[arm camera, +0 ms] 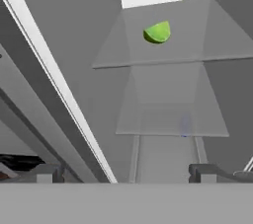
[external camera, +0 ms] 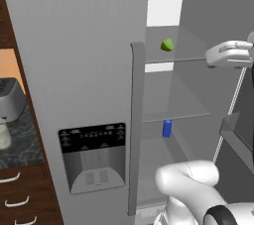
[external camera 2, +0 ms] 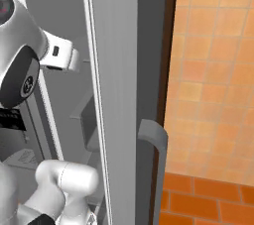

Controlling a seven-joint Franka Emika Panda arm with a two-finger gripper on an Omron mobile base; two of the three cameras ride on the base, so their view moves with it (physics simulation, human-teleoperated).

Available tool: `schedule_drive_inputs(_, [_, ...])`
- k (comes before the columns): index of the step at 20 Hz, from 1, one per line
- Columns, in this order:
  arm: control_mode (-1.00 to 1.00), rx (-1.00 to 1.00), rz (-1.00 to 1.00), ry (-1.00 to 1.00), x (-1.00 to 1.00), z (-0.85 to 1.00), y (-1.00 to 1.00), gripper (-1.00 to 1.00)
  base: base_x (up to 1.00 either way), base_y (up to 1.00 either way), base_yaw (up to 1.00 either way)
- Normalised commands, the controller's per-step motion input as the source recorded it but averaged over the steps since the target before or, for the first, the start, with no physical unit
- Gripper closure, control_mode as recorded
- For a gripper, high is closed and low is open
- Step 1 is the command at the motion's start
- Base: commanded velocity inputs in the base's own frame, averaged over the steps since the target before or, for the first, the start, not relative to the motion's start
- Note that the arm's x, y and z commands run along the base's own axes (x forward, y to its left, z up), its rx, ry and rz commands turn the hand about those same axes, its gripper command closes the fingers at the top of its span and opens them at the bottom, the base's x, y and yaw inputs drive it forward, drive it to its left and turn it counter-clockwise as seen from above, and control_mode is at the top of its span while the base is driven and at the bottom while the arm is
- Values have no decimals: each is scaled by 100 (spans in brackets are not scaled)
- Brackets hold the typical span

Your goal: Grab a lemon wedge from the fridge and one ice cube from the ice bowl, and put them in the glass of lemonade.

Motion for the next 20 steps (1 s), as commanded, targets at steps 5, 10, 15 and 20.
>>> schedule_drive_inputs(5, [-100,0,7,-7,89,27,0,-100,0,0,0])
schedule_drive_inputs(10, [-100,0,0,0,100,-55,0,-100,0,0,0])
schedule_drive_inputs(15, [-100,-2,-3,13,95,-36,9,-100,0,0,0])
schedule_drive_inputs(20, [-100,-10,-12,28,58,0,12,-100,0,0,0])
